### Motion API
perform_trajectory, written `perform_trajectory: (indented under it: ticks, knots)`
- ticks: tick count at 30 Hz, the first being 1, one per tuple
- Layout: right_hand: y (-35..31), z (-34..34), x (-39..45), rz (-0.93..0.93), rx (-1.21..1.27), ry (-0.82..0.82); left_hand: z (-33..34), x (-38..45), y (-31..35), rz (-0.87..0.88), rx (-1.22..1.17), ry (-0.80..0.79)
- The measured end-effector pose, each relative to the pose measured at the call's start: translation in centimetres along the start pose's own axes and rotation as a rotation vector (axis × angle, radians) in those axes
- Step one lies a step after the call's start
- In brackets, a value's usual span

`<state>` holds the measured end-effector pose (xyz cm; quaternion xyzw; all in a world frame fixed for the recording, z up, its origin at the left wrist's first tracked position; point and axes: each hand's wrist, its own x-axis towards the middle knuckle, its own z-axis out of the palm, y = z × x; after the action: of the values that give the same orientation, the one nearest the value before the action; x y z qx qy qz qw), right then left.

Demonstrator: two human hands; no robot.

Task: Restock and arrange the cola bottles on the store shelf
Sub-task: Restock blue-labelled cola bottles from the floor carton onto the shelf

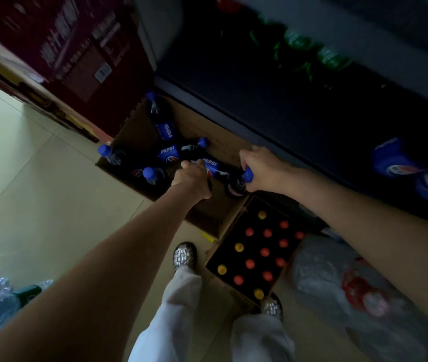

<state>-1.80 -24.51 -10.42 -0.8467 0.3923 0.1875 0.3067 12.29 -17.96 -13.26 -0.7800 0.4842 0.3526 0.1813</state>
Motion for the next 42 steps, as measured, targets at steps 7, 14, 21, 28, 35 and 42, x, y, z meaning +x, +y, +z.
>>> perform_trajectory:
  ticks: [7, 14, 21, 28, 35, 42]
  knots:
    - [-2.7, -13.2, -18.4, -0.151, -0.162, 0.114, -10.6, -18.1, 6.3, 0.147, -0.005, 0.081]
    - [-4.3, -24.5, -41.0, -0.137, -0.064, 0.419, -19.6, -38.7, 15.2, 0.344, 0.133, 0.184]
    - [-1.8, -24.7, -59.6, 0.212, 0.012, 0.888, -21.5, -53.6, 26.3, 0.568, 0.116, 0.459]
    - [2.1, -24.2, -75.5, 0.451, 0.196, 0.969, -19.2, -63.9, 37.3, 0.875, -0.013, 0.566]
    - [12.7, -21.1, -87.4, 0.718, 0.514, 1.511, -14.2, -70.4, 48.0, 1.165, -0.239, 0.471]
    - [22.9, -19.0, -96.5, 0.806, 0.448, 1.831, -8.3, -75.4, 59.4, 1.317, -0.263, 0.39]
